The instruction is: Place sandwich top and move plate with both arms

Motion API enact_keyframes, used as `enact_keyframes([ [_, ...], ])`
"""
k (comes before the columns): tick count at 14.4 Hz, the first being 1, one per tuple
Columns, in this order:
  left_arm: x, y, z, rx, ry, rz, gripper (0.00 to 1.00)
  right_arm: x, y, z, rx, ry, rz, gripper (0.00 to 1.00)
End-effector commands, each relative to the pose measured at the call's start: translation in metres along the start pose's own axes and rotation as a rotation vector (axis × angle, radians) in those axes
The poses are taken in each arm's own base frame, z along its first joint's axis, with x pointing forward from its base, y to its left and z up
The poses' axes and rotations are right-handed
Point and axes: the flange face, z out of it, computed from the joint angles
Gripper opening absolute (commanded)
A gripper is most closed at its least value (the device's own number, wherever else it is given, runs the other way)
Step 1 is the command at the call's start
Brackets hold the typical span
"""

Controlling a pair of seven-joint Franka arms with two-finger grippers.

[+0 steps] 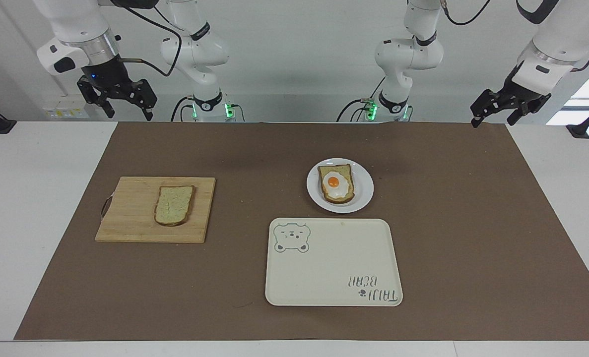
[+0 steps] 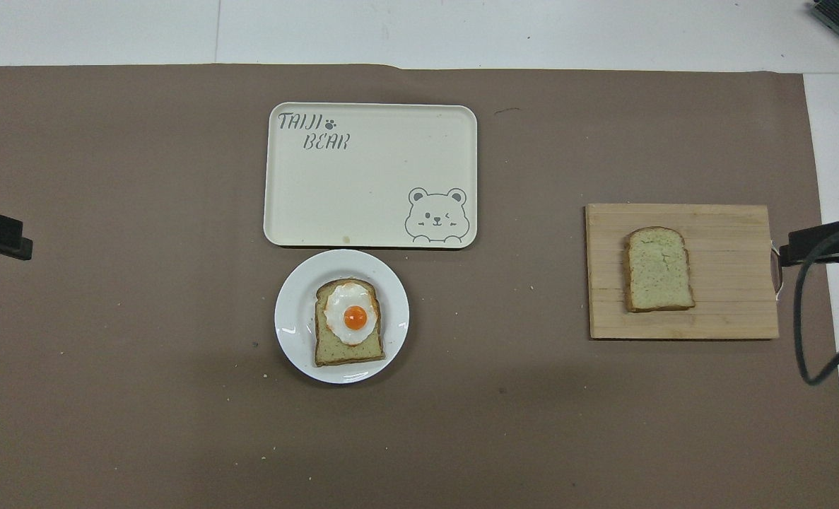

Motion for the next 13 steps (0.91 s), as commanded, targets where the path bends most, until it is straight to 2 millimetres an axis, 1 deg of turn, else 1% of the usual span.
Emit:
enact_keyframes([
  [1,-0.0065,-0.0029,-0.0011,0.017,-0.003,0.001,1.0,-0.008,0.0049,-0.0005,-0.011,-0.002,0.006,1.0],
  [9,-0.0067,-0.0029,-0.001,0.017,-0.004,0.001,1.0,-0.0069,0.004,-0.001,-0.011,0.004,0.004,1.0],
  [13,-0.0065,-0.0031,-0.0011,0.019,-0.003,0.001,1.0,-0.0067,0.008,-0.0002,-0.011,0.002,0.012,1.0],
])
